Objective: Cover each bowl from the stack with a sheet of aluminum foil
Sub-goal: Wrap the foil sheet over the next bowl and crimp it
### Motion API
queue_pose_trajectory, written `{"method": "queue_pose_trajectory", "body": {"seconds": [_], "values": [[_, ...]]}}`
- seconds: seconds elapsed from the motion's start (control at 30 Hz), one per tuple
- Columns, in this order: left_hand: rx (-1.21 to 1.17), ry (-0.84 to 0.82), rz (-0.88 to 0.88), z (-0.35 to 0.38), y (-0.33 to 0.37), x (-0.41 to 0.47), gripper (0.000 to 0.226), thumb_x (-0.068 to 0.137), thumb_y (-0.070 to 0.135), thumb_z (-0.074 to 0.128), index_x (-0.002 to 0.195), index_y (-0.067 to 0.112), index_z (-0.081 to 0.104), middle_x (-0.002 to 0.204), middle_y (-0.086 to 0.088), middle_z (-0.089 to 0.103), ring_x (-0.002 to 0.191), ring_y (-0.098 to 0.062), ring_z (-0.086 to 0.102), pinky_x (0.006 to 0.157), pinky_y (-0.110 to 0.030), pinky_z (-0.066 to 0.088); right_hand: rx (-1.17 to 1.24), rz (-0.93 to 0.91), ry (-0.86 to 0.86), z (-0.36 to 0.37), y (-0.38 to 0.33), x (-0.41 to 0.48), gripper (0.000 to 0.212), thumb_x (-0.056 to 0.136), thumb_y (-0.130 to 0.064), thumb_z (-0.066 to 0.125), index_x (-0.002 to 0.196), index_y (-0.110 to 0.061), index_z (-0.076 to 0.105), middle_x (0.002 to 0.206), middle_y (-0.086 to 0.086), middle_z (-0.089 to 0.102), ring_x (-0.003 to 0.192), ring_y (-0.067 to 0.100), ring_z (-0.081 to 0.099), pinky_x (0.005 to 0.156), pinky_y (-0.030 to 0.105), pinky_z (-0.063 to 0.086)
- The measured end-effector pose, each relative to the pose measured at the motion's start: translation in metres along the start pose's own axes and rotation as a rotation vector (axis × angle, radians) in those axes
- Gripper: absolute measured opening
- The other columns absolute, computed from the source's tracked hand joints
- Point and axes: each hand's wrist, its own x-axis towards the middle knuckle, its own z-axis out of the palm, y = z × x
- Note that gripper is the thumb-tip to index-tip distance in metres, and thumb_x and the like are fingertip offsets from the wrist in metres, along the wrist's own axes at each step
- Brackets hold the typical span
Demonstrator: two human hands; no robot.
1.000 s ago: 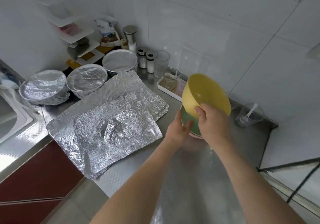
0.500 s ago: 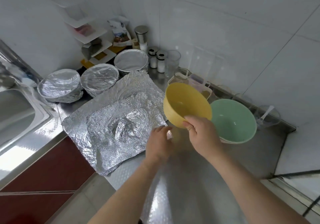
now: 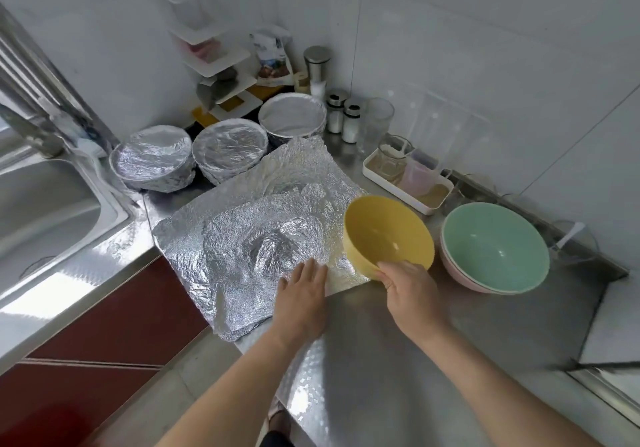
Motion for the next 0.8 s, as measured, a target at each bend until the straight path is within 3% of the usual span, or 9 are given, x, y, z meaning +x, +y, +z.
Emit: {"method": "queue_pose_trajectory", "body": {"seconds": [0.17, 0.27, 0.37, 0.53, 0.67, 0.73, 0.8], "values": [[-0.079, 0.115, -0.05, -0.005, -0.011, 0.001, 0.053, 0.098, 0.012, 0.038, 0.15, 0.016, 0.029, 0.156, -0.004, 0.033, 0.141, -0.026, 0.034, 0.112, -0.04, 0.036, -0.048, 0.037, 0.147, 0.012, 0.003, -0.015, 0.029, 0.088, -0.017, 0.042, 0.071, -0.005, 0.062, 0.06, 0.005, 0.06, 0.061, 0.028, 0.054, 0.055, 0.031, 0.041], [-0.171, 0.273, -0.111, -0.021, -0.015, 0.001, 0.034, 0.099, 0.011, 0.039, 0.129, 0.014, 0.056, 0.125, -0.007, 0.062, 0.108, -0.027, 0.061, 0.084, -0.039, 0.05, -0.065, 0.054, 0.188, 0.017, 0.003, -0.02, 0.023, 0.086, -0.011, 0.047, 0.072, -0.002, 0.063, 0.062, 0.008, 0.062, 0.059, 0.033, 0.058, 0.055, 0.034, 0.049], [-0.194, 0.43, -0.14, -0.038, -0.025, 0.004, 0.028, 0.098, 0.009, 0.044, 0.118, 0.014, 0.063, 0.102, -0.01, 0.07, 0.088, -0.032, 0.065, 0.065, -0.038, 0.048, -0.049, 0.014, 0.166, 0.021, -0.003, -0.023, 0.025, 0.087, -0.013, 0.046, 0.071, -0.005, 0.063, 0.06, 0.005, 0.059, 0.058, 0.031, 0.057, 0.054, 0.035, 0.047], [-0.225, 0.599, -0.155, -0.065, -0.042, 0.009, 0.031, 0.102, 0.013, 0.042, 0.126, 0.014, 0.061, 0.107, -0.012, 0.071, 0.093, -0.034, 0.066, 0.067, -0.039, 0.049, -0.119, -0.09, 0.038, 0.034, -0.01, -0.034, 0.026, 0.083, -0.014, 0.043, 0.079, -0.011, 0.069, 0.064, 0.0, 0.062, 0.063, 0.027, 0.059, 0.059, 0.033, 0.042], [-0.28, 0.734, -0.124, -0.09, -0.044, 0.007, 0.033, 0.101, 0.01, 0.044, 0.129, 0.015, 0.06, 0.113, -0.01, 0.07, 0.096, -0.035, 0.066, 0.072, -0.04, 0.048, -0.201, -0.185, -0.058, 0.037, -0.016, -0.033, 0.012, 0.076, -0.01, 0.059, 0.081, -0.014, 0.07, 0.076, 0.0, 0.067, 0.074, 0.027, 0.061, 0.071, 0.032, 0.036], [-0.306, 0.824, -0.067, -0.108, -0.04, 0.002, 0.033, 0.1, 0.009, 0.044, 0.127, 0.014, 0.062, 0.11, -0.009, 0.072, 0.09, -0.035, 0.068, 0.069, -0.038, 0.049, -0.23, -0.158, -0.08, 0.031, -0.022, -0.027, 0.011, 0.08, -0.02, 0.06, 0.082, -0.015, 0.07, 0.087, 0.001, 0.068, 0.087, 0.029, 0.061, 0.079, 0.035, 0.038], [-0.35, 0.923, 0.008, -0.132, -0.034, -0.007, 0.033, 0.098, 0.01, 0.045, 0.125, 0.012, 0.064, 0.106, -0.008, 0.073, 0.085, -0.031, 0.07, 0.069, -0.034, 0.05, -0.273, -0.057, -0.129, 0.02, -0.035, -0.018, 0.037, 0.085, -0.044, 0.052, 0.101, -0.017, 0.07, 0.11, 0.002, 0.067, 0.108, 0.027, 0.055, 0.093, 0.039, 0.036]]}}
